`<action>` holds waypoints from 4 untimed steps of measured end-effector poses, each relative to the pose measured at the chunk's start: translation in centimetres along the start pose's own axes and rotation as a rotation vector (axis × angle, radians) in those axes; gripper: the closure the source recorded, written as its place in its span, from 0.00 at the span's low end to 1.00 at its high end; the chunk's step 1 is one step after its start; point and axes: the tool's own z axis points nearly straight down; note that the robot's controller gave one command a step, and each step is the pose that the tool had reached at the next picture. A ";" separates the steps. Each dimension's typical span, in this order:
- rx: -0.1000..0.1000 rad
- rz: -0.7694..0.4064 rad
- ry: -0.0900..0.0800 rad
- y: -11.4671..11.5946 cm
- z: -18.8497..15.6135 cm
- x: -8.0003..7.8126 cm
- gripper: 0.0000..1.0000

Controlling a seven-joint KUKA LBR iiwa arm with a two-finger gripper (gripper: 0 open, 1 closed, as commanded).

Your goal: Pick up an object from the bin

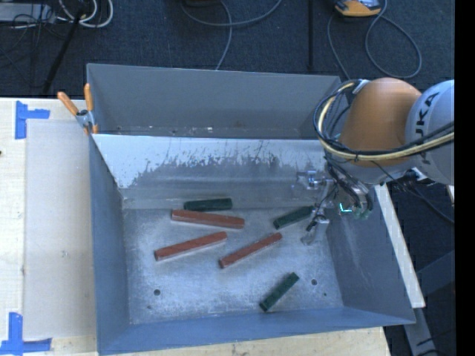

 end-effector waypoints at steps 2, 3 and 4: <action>-0.005 0.825 -0.010 3.2 1.7 0.9 0.00; -0.004 1.255 -0.004 9.6 3.3 -0.5 0.00; 0.001 0.894 -0.002 7.8 2.6 6.5 0.00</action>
Offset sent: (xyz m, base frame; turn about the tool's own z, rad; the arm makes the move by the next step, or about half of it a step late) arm -0.0118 -0.0344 -0.0676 0.7588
